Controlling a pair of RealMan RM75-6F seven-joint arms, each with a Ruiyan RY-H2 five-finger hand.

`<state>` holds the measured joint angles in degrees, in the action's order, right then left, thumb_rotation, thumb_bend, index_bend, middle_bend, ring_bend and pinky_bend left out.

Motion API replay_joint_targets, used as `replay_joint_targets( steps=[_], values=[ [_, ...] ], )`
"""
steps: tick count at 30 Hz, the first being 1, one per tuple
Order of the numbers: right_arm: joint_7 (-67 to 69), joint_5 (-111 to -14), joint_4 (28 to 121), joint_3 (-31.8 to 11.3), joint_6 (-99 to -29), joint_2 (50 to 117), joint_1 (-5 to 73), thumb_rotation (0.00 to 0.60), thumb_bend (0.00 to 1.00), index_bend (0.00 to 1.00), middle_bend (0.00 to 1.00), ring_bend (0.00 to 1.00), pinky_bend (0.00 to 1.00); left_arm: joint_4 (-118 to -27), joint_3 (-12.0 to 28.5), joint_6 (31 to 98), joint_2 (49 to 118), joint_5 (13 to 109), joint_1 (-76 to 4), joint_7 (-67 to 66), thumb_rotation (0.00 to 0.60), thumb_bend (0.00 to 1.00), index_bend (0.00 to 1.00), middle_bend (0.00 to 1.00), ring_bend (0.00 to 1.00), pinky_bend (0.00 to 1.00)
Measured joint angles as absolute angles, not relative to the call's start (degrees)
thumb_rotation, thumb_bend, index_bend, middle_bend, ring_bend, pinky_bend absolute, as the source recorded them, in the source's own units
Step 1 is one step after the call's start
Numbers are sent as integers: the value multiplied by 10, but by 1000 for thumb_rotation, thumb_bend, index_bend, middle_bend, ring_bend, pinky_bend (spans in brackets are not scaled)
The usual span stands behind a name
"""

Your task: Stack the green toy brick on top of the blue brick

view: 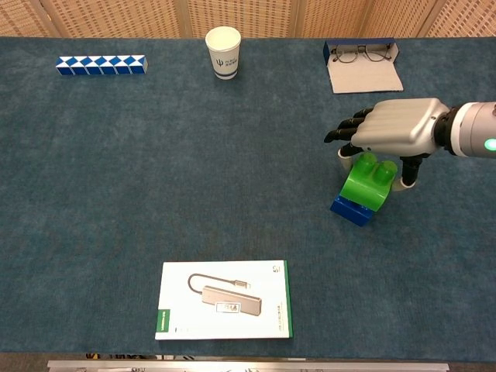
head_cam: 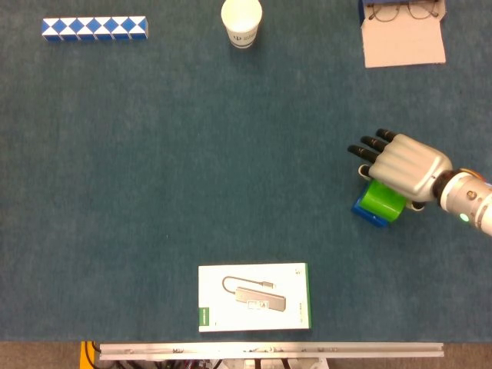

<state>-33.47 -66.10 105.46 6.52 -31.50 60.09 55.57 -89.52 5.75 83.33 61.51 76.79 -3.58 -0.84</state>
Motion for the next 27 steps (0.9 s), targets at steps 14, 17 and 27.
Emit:
replay_joint_targets(
  steps=[14,17,27],
  values=[
    [-380,-618,1077,88,-334,605,578,600,182,431,61,0,109,-898,57,837,612,771,-34,-4,600,76,443,363,263,335],
    [-387,-612,1078,94,-338,607,580,600,182,431,61,0,109,-900,57,839,612,774,-34,-4,600,76,443,363,263,335],
    [-411,-589,1079,111,-351,616,591,600,181,431,61,0,109,-903,56,842,610,777,-33,-4,600,76,443,363,263,336]
  ],
)
